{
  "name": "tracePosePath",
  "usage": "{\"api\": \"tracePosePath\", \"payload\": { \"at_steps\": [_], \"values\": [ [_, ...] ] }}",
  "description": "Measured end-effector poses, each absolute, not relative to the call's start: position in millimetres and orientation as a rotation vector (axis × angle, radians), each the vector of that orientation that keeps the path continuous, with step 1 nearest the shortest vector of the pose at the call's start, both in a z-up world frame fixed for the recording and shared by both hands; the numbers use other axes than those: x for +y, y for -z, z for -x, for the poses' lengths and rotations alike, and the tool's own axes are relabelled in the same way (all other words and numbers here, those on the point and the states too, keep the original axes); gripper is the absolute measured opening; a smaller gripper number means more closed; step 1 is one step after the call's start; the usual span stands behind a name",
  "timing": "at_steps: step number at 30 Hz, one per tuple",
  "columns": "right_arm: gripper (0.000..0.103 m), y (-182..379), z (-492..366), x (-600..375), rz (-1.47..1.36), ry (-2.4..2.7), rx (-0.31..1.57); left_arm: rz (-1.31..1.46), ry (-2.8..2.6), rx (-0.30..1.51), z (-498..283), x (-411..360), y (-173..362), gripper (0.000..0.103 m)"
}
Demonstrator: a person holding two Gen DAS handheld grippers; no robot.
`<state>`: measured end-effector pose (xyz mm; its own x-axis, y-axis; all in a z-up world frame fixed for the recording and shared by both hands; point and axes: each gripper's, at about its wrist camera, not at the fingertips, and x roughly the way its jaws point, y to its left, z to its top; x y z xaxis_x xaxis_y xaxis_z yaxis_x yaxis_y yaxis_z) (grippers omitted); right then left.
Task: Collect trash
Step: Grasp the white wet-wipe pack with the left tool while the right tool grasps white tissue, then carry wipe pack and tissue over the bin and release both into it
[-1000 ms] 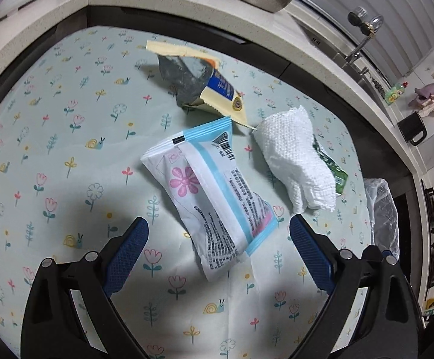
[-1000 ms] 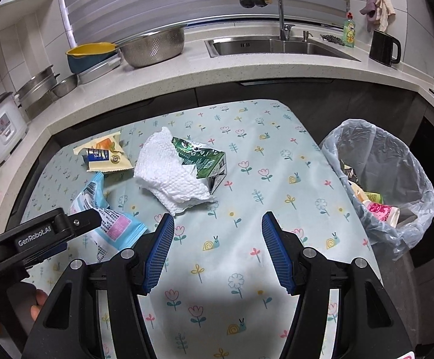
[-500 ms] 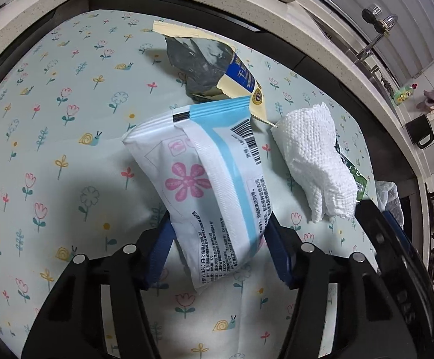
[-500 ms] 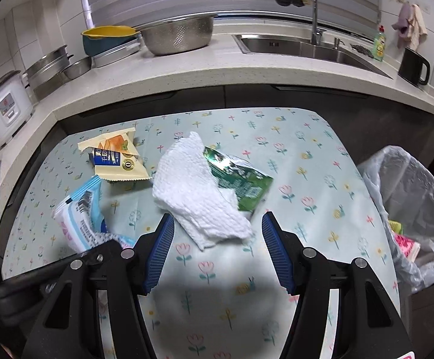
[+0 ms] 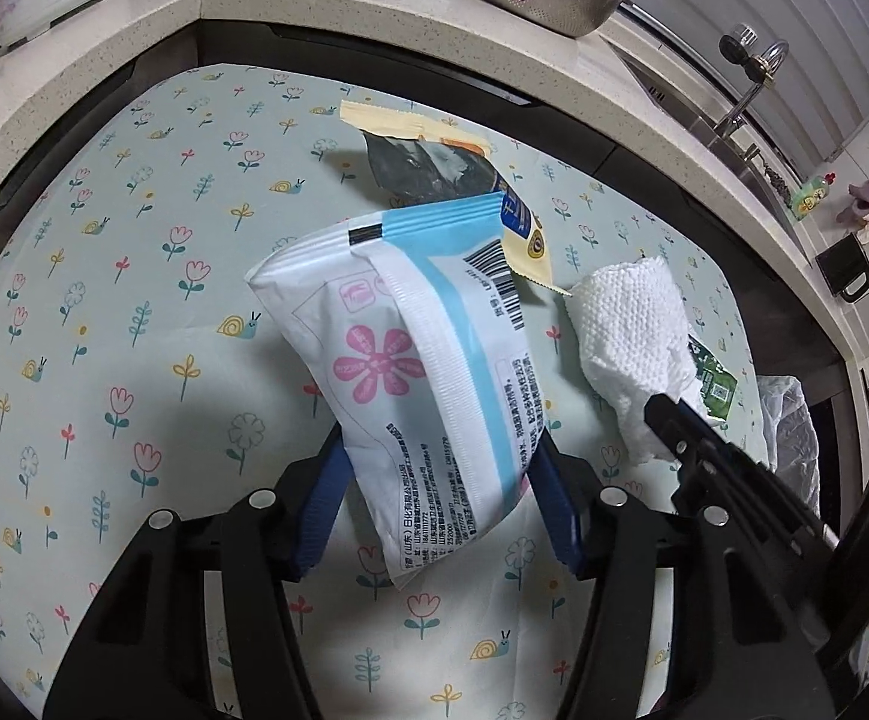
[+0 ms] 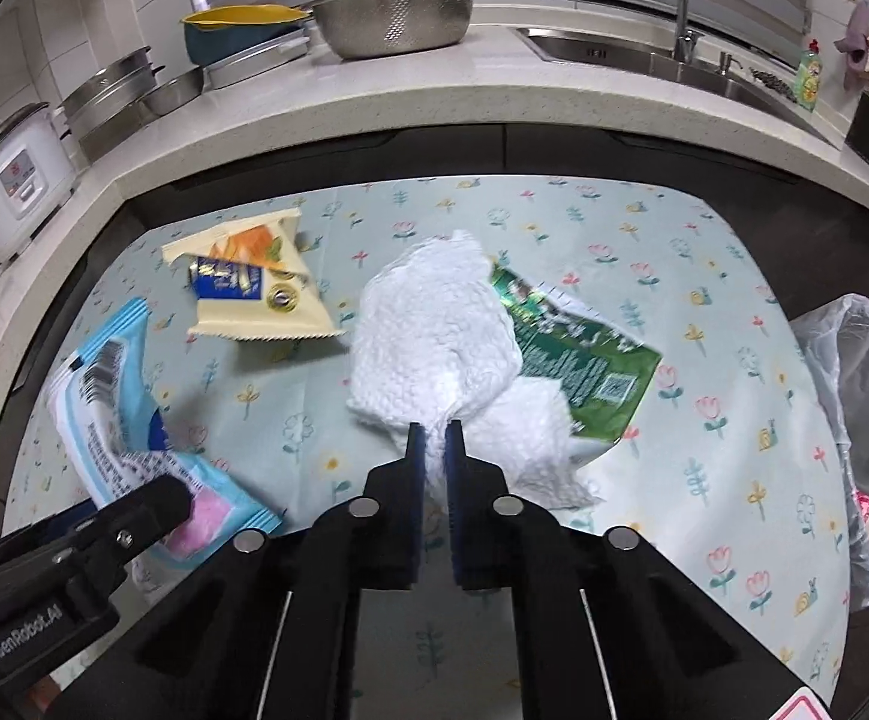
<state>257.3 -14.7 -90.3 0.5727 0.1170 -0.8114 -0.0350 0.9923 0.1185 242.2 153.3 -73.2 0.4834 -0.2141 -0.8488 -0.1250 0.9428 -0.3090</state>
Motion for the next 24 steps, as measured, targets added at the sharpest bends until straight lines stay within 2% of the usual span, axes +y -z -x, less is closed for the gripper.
{"api": "tracePosePath", "payload": {
  "at_steps": [17, 24],
  "values": [
    [0.004, 2, -170, -47, -0.214, -0.084, 0.762, 0.324, 0.119, 1.031, -202, 137, 42, 0.055],
    [0.004, -19, -140, -79, -0.243, -0.028, 0.712, 0.276, 0.171, 1.001, -180, 113, 23, 0.055]
  ]
}}
